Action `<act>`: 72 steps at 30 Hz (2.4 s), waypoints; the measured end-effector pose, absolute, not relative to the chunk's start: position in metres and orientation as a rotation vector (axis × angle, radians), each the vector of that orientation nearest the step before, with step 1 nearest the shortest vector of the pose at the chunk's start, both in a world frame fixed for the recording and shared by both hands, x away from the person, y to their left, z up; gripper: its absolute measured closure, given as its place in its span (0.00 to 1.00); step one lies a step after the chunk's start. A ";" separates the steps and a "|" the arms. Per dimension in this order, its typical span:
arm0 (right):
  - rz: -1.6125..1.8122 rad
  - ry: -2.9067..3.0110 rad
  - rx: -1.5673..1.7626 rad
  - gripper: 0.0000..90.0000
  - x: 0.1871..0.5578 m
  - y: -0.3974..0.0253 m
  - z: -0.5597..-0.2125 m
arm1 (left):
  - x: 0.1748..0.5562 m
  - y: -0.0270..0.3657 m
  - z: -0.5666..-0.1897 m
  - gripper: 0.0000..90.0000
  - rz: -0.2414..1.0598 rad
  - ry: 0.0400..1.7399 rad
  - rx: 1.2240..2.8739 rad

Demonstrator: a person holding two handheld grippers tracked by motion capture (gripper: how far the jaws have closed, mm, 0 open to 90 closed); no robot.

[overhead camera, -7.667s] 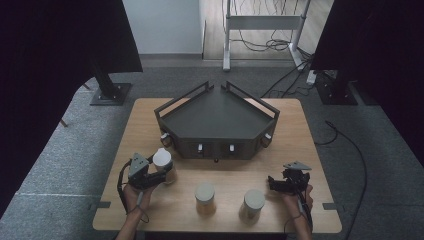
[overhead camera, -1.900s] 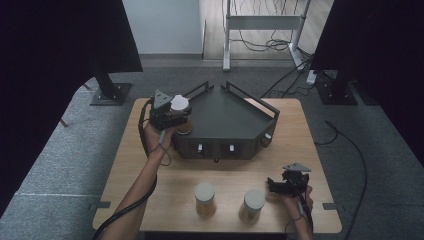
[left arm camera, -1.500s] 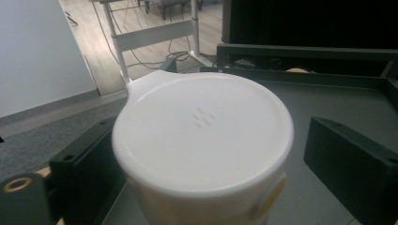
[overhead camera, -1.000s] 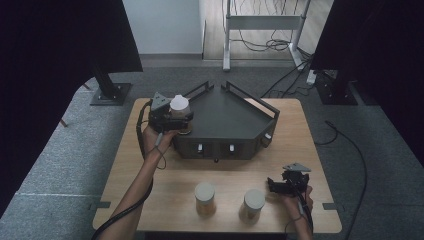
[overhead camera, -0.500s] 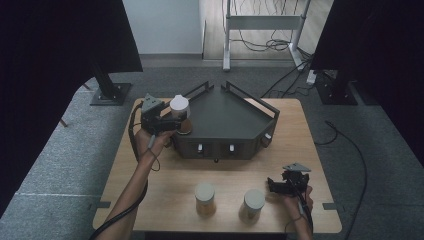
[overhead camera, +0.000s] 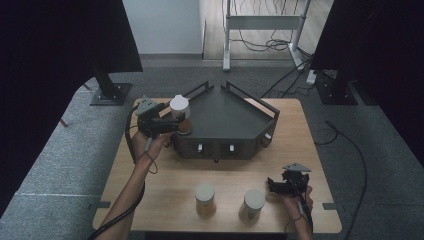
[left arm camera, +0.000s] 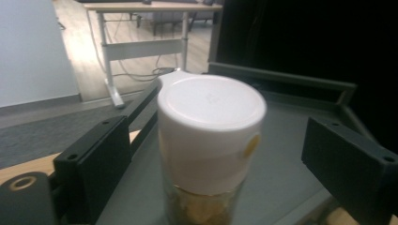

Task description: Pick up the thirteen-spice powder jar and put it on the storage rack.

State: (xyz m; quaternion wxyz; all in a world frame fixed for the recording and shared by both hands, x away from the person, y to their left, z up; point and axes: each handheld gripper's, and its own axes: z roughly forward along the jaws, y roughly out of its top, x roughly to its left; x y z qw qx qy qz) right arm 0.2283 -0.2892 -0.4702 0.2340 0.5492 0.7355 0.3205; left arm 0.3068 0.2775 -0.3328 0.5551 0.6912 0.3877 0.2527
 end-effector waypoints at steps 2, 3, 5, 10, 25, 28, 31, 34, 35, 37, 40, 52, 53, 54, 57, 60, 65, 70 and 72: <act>0.880 2.019 1.508 0.01 0.228 -0.289 -0.470 | 0.304 0.279 -0.333 0.11 0.598 0.912 1.625; 0.880 2.019 1.508 0.01 0.228 -0.289 -0.470 | 0.302 0.281 -0.333 0.11 0.598 0.908 1.623; 0.880 2.019 1.507 0.01 0.228 -0.289 -0.470 | 0.299 0.284 -0.334 0.13 0.590 0.904 1.617; 0.879 2.020 1.507 0.01 0.228 -0.289 -0.470 | 0.292 0.290 -0.337 0.15 0.592 0.901 1.610; 0.878 2.017 1.511 0.01 0.228 -0.289 -0.470 | 0.273 0.309 -0.351 0.21 0.589 0.882 1.610; 0.878 2.017 1.510 0.01 0.228 -0.289 -0.470 | 0.268 0.311 -0.353 0.23 0.608 0.876 1.623; 0.878 2.017 1.510 0.01 0.228 -0.289 -0.470 | 0.264 0.314 -0.356 0.25 0.612 0.878 1.625; 0.877 2.017 1.509 0.01 0.228 -0.289 -0.470 | 0.259 0.318 -0.359 0.27 0.615 0.884 1.619; 0.878 2.017 1.510 0.01 0.228 -0.289 -0.470 | 0.258 0.320 -0.361 0.28 0.611 0.885 1.614; 0.878 2.017 1.510 0.01 0.228 -0.289 -0.470 | 0.256 0.323 -0.364 0.29 0.606 0.887 1.609; 0.877 2.017 1.510 0.01 0.228 -0.289 -0.470 | 0.252 0.328 -0.368 0.33 0.602 0.887 1.605; 0.878 2.017 1.510 0.01 0.228 -0.289 -0.470 | 0.239 0.343 -0.385 0.50 0.596 0.901 1.617; 0.878 2.017 1.510 0.01 0.228 -0.289 -0.470 | 0.238 0.343 -0.387 0.50 0.595 0.902 1.618; 0.877 2.017 1.510 0.01 0.228 -0.289 -0.470 | 0.237 0.344 -0.389 0.50 0.596 0.900 1.621; 0.878 2.017 1.510 0.01 0.228 -0.289 -0.470 | 0.233 0.345 -0.392 0.52 0.602 0.897 1.633; 0.878 2.017 1.510 0.01 0.228 -0.289 -0.470 | 0.229 0.346 -0.396 0.48 0.605 0.895 1.643; 0.877 2.017 1.510 0.01 0.228 -0.289 -0.470 | 0.223 0.349 -0.403 0.38 0.608 0.892 1.643; 0.877 2.016 1.511 0.01 0.228 -0.288 -0.470 | 0.218 0.351 -0.409 0.29 0.623 0.896 1.655; 0.877 2.016 1.511 0.01 0.228 -0.288 -0.470 | 0.217 0.353 -0.412 0.25 0.622 0.899 1.654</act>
